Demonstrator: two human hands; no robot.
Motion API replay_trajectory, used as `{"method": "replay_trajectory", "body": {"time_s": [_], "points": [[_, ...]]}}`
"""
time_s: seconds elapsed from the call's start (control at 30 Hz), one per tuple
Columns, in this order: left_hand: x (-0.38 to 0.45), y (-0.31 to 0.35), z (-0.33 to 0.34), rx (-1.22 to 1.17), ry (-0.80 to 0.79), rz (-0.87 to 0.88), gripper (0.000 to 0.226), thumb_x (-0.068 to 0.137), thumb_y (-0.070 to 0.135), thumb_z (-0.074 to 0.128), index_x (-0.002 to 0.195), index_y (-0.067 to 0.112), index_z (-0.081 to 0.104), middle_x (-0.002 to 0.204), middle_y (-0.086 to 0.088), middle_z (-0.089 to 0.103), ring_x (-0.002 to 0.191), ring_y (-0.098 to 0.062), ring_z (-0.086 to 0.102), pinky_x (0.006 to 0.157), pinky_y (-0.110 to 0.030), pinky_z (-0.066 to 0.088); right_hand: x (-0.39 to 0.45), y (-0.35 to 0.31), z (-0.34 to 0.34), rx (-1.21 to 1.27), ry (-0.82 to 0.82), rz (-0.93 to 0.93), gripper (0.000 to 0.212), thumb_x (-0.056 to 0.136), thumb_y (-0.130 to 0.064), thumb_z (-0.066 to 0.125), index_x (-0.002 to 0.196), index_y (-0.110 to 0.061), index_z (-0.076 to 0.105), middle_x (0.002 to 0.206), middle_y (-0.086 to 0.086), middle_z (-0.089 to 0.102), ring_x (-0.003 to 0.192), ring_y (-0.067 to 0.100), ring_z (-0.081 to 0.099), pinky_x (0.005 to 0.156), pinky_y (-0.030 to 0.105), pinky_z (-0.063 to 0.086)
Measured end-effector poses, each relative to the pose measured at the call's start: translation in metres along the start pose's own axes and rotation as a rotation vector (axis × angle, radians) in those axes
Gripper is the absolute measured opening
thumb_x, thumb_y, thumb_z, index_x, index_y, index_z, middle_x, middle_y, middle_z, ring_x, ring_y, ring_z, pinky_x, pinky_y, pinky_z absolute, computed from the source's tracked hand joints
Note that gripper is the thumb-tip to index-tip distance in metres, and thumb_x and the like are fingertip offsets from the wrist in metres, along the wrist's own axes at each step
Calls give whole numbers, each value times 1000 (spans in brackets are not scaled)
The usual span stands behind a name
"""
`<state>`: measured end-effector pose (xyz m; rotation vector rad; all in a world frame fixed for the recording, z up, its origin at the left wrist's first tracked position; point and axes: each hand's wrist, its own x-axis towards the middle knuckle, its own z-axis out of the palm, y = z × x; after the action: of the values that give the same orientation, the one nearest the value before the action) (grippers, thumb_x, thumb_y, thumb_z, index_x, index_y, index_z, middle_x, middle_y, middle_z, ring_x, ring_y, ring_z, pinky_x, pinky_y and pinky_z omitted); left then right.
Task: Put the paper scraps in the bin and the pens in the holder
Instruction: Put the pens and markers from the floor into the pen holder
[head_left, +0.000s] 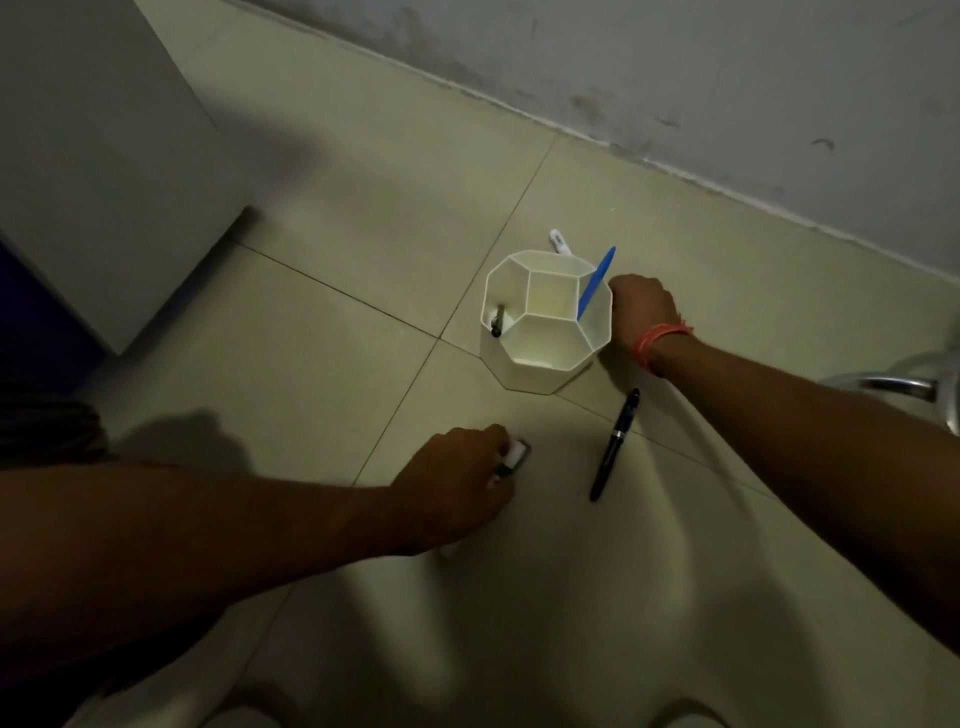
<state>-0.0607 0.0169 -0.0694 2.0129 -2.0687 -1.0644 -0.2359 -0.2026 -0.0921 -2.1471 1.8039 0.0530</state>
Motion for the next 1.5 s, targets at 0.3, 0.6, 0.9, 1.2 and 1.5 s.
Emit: {"method": "replay_trajectory", "body": {"time_s": [0.3,0.6,0.9,1.2,1.5], "points": [[1,56,-74,-768,688,295,23,82,3,71,96,12,55,77,2,64,64,-7,65,56,-22,57,1,-4,-45,662,399,198,27,82,-33,61,84,-9,73,80,13,72,75,29,69,73,37,57],[33,40,-81,-654,736,156,27,79,15,72,100,12,56,84,6,66,78,-12,69,67,-35,61,-5,-24,-117,1016,698,56,16,81,-19,57,65,-16,56,66,10,66,50,16,64,50,31,53],[37,25,-66,-73,618,152,31,77,34,72,104,21,66,107,2,61,108,-20,47,84,-31,41,-17,-43,-109,771,462,-121,17,81,-24,63,81,-9,72,74,9,70,68,18,63,69,36,58],[38,22,-80,-67,564,133,35,71,41,70,103,29,68,119,4,52,119,-17,41,89,-32,27,-19,-41,-81,747,108,-71,14,85,-28,68,91,-17,75,86,-4,69,82,11,60,66,24,44],[65,35,-107,-177,604,152,34,80,39,62,110,24,64,118,1,55,115,-19,48,95,-40,39,-58,-4,-51,578,227,191,45,94,-51,45,89,-10,64,80,2,64,72,21,62,74,35,51]]}}
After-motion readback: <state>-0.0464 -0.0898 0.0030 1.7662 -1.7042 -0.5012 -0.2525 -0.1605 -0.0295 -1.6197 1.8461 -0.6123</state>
